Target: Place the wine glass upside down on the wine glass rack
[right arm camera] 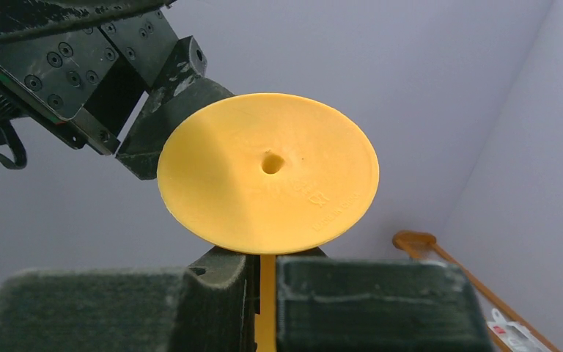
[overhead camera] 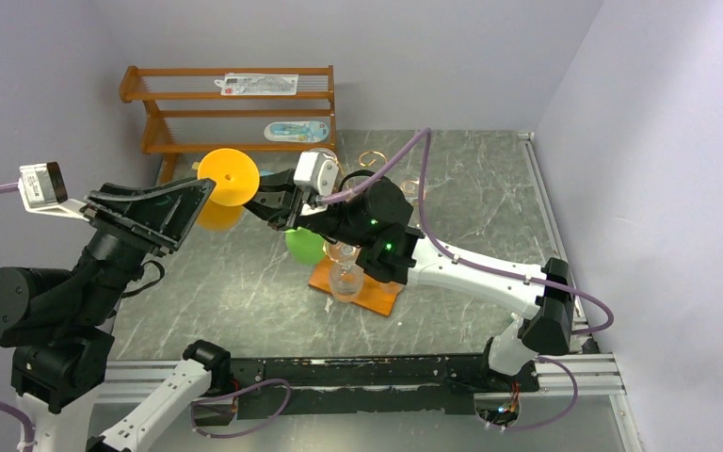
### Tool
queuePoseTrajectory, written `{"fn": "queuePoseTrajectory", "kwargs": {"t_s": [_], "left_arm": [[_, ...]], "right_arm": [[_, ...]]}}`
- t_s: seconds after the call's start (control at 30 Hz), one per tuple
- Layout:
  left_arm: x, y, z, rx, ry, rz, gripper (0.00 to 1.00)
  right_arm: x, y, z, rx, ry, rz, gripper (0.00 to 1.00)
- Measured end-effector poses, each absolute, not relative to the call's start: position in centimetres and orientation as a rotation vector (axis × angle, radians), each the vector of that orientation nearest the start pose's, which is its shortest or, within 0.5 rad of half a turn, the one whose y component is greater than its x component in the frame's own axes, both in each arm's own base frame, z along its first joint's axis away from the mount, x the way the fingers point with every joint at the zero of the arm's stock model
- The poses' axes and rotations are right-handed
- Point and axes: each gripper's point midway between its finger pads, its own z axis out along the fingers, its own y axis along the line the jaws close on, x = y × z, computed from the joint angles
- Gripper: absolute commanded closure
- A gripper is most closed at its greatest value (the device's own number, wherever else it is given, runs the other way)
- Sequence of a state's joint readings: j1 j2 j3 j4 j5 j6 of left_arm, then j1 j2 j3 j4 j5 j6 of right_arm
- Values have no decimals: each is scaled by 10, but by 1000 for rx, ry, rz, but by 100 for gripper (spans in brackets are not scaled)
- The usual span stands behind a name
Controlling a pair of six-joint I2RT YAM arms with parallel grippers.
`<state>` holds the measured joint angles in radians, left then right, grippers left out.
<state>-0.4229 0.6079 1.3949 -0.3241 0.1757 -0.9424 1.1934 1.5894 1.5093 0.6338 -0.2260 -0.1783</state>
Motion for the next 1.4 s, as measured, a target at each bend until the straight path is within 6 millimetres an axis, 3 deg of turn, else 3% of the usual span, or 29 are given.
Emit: {"fn": "queuePoseTrajectory", "kwargs": {"t_s": [0.27, 0.4, 0.47, 0.53, 0.63, 0.77, 1.1, 1.27, 1.4], "left_arm": [[136, -126, 548, -243, 1307, -1302, 70], [142, -125, 540, -284, 1337, -1292, 94], [144, -124, 537, -302, 1347, -1285, 95], [145, -123, 534, -315, 1356, -1277, 95], [148, -121, 530, -335, 1365, -1254, 95], [156, -116, 531, -356, 1365, -1198, 95], [182, -107, 545, -366, 1327, -1048, 95], [201, -116, 547, -347, 1332, -1009, 95], [220, -131, 553, -321, 1318, -1016, 95]], "right_arm": [[159, 483, 509, -865, 673, 961, 100], [158, 483, 509, -879, 653, 934, 100], [159, 483, 508, -885, 642, 908, 99], [161, 484, 505, -891, 640, 888, 85], [162, 484, 503, -896, 646, 887, 55], [152, 484, 497, -924, 642, 919, 39], [136, 457, 488, -938, 668, 954, 34], [129, 420, 488, -916, 712, 948, 31], [125, 383, 503, -867, 734, 927, 30]]}}
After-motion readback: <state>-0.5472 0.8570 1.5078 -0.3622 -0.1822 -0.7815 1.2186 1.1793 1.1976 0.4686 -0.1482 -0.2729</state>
